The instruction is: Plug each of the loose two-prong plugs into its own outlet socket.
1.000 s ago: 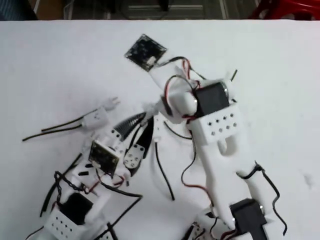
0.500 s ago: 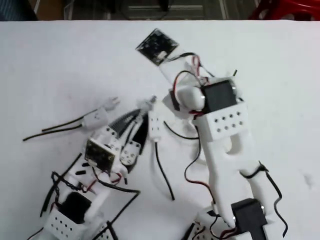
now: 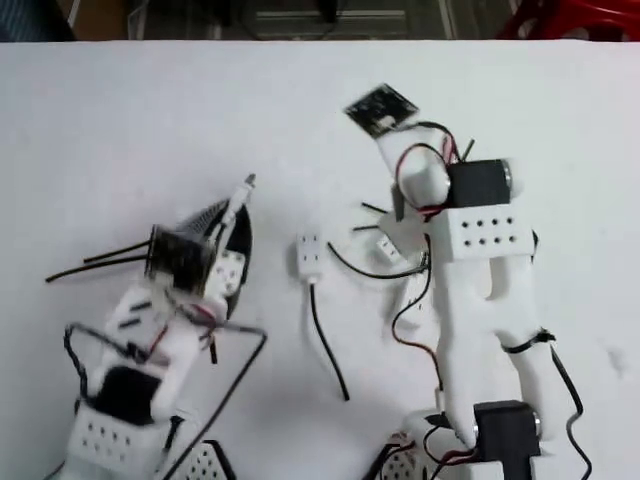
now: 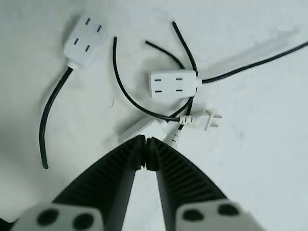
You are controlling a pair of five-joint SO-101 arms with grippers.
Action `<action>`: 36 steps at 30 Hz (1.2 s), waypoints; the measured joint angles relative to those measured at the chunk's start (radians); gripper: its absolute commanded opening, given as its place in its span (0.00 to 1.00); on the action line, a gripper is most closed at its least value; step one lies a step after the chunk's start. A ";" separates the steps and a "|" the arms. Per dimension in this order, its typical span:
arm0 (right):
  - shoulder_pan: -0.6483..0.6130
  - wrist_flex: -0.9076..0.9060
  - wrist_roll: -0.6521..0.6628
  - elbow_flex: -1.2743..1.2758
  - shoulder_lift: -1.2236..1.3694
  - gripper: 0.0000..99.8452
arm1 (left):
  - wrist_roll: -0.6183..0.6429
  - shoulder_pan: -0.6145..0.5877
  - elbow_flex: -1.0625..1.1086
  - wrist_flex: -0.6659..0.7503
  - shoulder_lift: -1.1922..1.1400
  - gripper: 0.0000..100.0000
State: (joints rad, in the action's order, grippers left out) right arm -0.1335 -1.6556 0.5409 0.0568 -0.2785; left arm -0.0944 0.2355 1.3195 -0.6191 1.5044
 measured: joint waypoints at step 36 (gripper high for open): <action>0.275 0.700 -0.118 0.841 -0.006 0.02 | -1.007 -0.014 -1.852 -0.916 -1.982 0.02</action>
State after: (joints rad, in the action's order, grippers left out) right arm 0.1412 -0.9559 0.4227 0.8976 -0.2846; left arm -1.1009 0.2217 -0.5324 -1.5351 -0.4780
